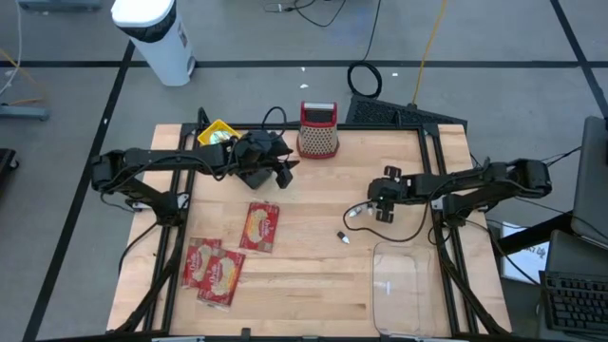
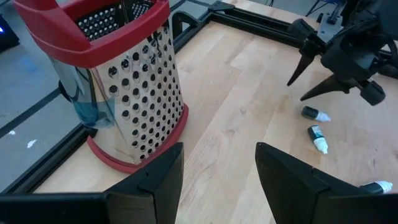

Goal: Pick & Place Food Item
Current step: Put the top green food coloring bottle into the black bin

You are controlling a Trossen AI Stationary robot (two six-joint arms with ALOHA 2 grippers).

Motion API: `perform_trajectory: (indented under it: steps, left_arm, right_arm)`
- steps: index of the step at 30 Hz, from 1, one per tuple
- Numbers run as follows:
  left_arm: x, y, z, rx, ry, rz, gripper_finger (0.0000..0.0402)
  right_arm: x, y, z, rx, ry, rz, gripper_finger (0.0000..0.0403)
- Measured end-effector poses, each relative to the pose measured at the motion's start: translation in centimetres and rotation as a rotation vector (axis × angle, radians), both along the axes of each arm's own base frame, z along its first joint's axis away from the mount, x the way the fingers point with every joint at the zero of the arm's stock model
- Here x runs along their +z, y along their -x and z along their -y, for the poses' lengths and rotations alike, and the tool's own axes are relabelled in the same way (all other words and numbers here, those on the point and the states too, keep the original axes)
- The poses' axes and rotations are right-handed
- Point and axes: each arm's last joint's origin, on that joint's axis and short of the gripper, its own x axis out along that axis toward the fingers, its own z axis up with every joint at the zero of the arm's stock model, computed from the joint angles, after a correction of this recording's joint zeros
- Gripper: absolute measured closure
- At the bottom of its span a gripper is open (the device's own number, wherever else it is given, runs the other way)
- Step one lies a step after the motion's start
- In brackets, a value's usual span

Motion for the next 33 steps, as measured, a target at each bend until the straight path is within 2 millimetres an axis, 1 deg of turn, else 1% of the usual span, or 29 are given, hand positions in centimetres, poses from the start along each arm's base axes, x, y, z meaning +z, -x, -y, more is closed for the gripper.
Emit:
perform_trajectory:
  steps: [4,8,10,17,23,25,29,33]
  left_arm:
    - [0.0,0.0,0.0,0.000,0.000,0.000,0.0204]
    - [0.0,0.0,0.0,0.001,-0.001,0.001,0.0204]
    - [0.0,0.0,0.0,0.003,0.002,0.002,0.0204]
    - [0.0,0.0,0.0,0.005,0.006,0.004,0.0204]
    - [0.0,0.0,0.0,0.005,0.004,0.003,0.0204]
    - [0.0,0.0,0.0,0.005,0.003,0.003,0.0204]
    - [0.0,0.0,0.0,0.004,0.003,0.003,0.0204]
    - [0.0,0.0,0.0,0.005,0.005,0.004,0.0204]
  right_arm:
    - [0.6,0.7,-0.1,0.022,-0.013,-0.012,0.0236]
    - [0.8,0.7,-0.6,0.087,-0.147,0.017,0.0236]
    - [0.7,0.7,-0.7,0.113,-0.176,0.014,0.0236]
    - [0.7,0.7,-0.7,0.069,-0.191,0.027,0.0236]
    - [0.8,0.6,-0.9,0.015,-0.295,0.064,0.0236]
    - [0.8,0.4,-0.9,0.002,-0.301,0.091,0.0236]
    - [1.0,-0.1,-0.8,0.012,-0.291,0.141,0.0236]
    - [0.4,-0.4,-0.8,0.038,-0.282,0.106,0.0236]
